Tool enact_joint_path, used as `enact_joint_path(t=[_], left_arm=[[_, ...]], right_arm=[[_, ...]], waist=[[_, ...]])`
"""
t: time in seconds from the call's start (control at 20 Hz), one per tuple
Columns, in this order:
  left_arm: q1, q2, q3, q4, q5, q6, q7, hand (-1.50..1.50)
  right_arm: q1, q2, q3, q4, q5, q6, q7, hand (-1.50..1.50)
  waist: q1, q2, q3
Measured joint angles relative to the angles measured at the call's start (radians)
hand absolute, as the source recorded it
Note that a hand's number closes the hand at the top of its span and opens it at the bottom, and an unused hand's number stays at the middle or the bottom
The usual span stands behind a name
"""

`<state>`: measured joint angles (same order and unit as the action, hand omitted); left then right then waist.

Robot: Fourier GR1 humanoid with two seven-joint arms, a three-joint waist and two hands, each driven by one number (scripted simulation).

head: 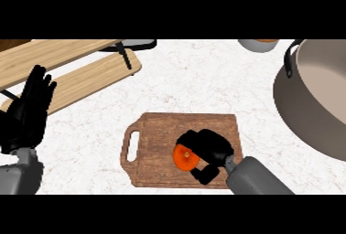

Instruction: Pick the squash from the cutting board and place it in the pot

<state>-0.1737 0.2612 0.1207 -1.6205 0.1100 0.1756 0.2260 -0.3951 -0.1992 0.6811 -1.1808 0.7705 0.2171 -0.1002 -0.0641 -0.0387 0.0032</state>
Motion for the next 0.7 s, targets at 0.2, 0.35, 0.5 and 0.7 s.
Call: enact_joint_path(t=[0.2, 0.35, 0.5, 0.7], left_arm=[[0.036, 0.004, 0.022, -0.008, 0.003, 0.008, -0.006, 0.00], [0.049, 0.005, 0.032, -0.013, 0.003, 0.014, -0.008, 0.00], [0.059, 0.012, 0.041, -0.030, 0.009, 0.012, -0.002, 0.00], [0.083, 0.016, 0.052, -0.042, 0.013, 0.010, -0.007, 0.00]], right_arm=[[0.161, -0.184, 0.037, -0.171, 0.001, -0.045, -0.137, 1.50], [0.293, -0.334, 0.019, -0.309, -0.021, -0.096, -0.223, 1.50], [0.419, -0.441, -0.062, -0.435, -0.103, -0.162, -0.292, 1.50], [0.549, -0.534, -0.222, -0.590, -0.260, -0.237, -0.355, 1.50]], waist=[[-0.035, -0.009, -0.001], [-0.055, -0.004, -0.003], [-0.069, 0.002, -0.004], [-0.080, 0.006, -0.004]])
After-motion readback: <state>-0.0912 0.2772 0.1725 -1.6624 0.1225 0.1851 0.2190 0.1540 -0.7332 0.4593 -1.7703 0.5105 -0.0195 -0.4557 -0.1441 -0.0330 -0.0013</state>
